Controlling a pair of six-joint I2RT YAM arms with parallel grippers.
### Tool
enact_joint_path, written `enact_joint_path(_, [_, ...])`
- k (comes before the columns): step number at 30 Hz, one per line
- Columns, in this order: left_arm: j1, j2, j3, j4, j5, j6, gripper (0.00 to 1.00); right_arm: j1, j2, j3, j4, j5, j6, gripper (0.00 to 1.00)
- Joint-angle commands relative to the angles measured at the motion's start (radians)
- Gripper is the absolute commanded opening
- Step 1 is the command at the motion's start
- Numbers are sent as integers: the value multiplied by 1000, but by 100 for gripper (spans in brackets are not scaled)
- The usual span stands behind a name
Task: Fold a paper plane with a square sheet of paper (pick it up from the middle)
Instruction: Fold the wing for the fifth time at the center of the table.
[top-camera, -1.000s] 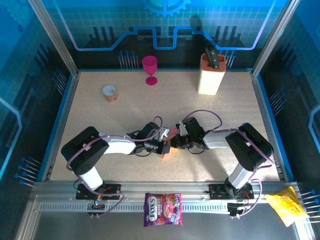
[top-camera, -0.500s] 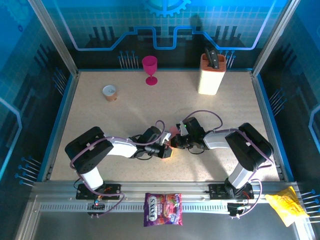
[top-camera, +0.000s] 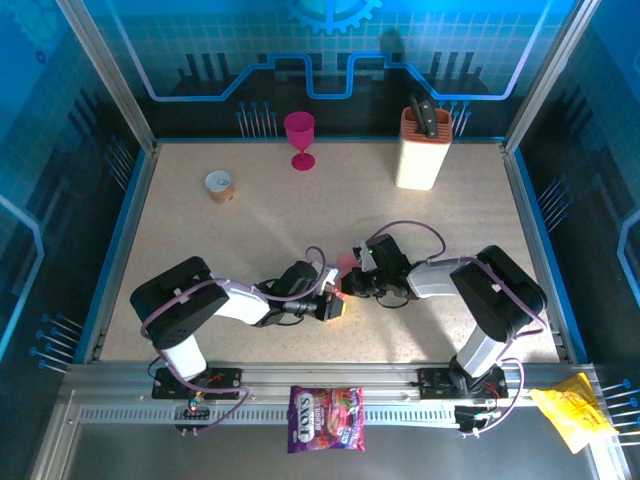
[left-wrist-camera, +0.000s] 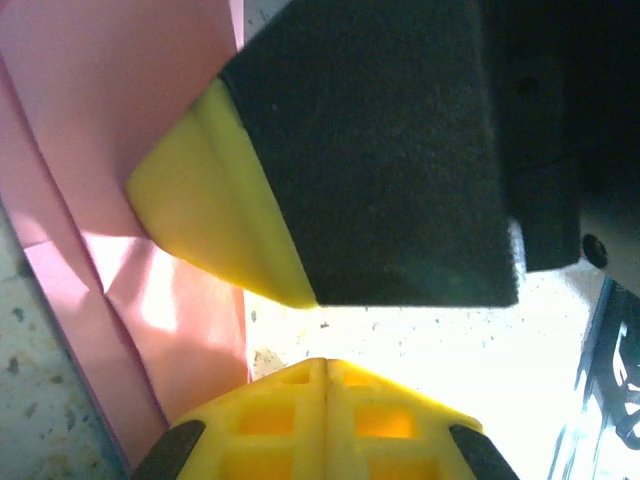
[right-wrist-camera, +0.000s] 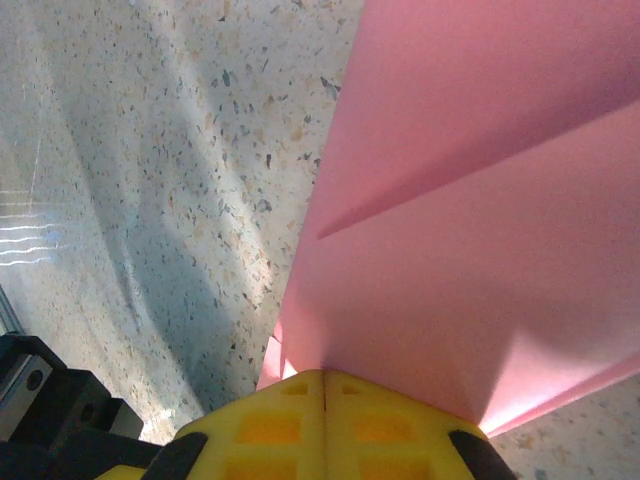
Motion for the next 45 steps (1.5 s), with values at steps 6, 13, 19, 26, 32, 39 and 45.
enact_joint_path(6, [-88,-10,-143,-73,25,-105,0,-15,120,-58,-186,202,3,0])
enact_joint_path(13, [-161,-42,-240,-17,14,-199,0,-15,114,-58,-186,198,10,0])
enact_joint_path(19, [-154,-211,-250,-101,-32,-204,0,-15,97,-65,-196,195,5,0])
enact_joint_path(26, [-3,-387,-65,-329,-32,-65,0,-15,101,-67,-197,192,0,0])
enact_joint_path(32, [93,-264,93,-369,49,48,0,-15,107,-70,-192,193,0,0])
enact_joint_path(39, [106,-86,168,-334,99,99,0,-15,107,-74,-189,194,6,0])
enact_joint_path(45, [106,-35,146,-264,95,75,0,-15,106,-69,-191,191,6,0])
